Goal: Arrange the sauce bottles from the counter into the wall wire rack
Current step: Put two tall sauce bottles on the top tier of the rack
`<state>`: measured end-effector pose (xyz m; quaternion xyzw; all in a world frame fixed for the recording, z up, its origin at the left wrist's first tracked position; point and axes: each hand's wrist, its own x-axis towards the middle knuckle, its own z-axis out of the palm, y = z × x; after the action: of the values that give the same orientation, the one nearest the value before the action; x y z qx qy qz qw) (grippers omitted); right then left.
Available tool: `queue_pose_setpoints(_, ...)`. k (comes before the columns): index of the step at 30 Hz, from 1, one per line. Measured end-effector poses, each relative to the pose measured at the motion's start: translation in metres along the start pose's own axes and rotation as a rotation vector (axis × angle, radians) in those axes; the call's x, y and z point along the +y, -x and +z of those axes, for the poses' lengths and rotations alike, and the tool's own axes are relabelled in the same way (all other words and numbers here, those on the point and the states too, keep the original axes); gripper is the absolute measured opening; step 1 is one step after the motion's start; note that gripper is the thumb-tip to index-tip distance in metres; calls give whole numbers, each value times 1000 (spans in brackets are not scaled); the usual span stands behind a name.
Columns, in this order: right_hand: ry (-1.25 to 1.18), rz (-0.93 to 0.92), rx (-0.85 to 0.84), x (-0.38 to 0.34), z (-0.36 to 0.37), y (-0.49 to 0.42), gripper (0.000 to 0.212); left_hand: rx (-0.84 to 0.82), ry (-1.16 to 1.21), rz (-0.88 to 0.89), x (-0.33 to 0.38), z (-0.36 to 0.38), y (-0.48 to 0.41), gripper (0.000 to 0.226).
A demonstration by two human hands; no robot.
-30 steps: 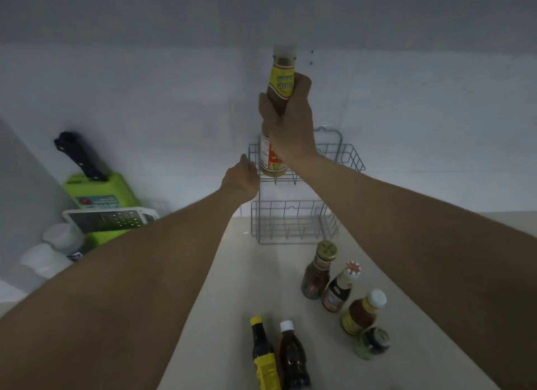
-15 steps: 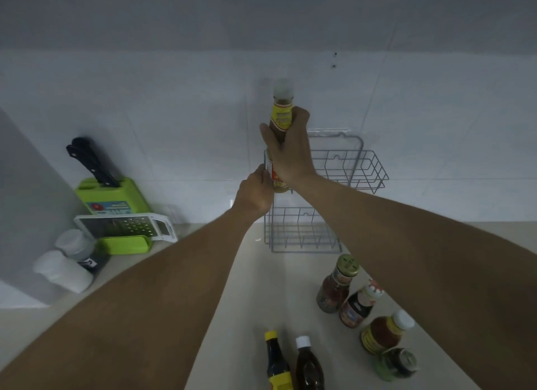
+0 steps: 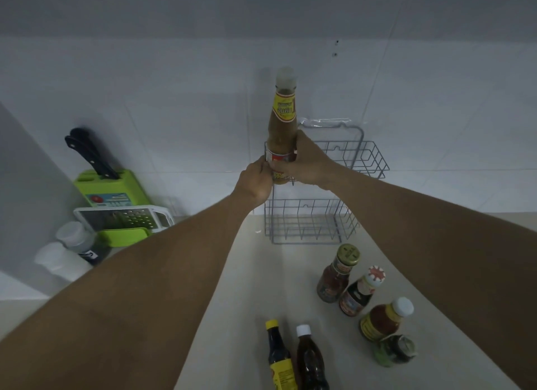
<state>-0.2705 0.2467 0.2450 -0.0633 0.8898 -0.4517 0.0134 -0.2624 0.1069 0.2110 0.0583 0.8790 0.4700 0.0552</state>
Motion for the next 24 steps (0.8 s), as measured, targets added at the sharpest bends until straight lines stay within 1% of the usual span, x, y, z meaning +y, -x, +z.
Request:
queue_pose_setpoints(13,71,-1,59,1,5,3,73,-32,76,-1,-7,2,-4,48)
queue_pose_setpoints(16,142,-3,78,1,6,4,74,-37,39,25,-13,2,-5,48)
queue_pose_setpoints(18,179,0,59,0,9,7,76,-50,-5,54,-22,1,1,49)
queue_pose_setpoints(20,162,12,71,-2,13,16,77,-72,-51,65,-31,2,11,56)
queue_pose_setpoints(21,160,7,128,-3,18,23,76,-68,-101,58,-37,5,18,62)
queue_pose_setpoints(22,179,-8,239,-3,25,33,74,-48,-175,41,-43,8,26,65)
queue_pose_setpoints(24,234,-82,530,1,45,59,66,32,-325,24,-58,17,44,67)
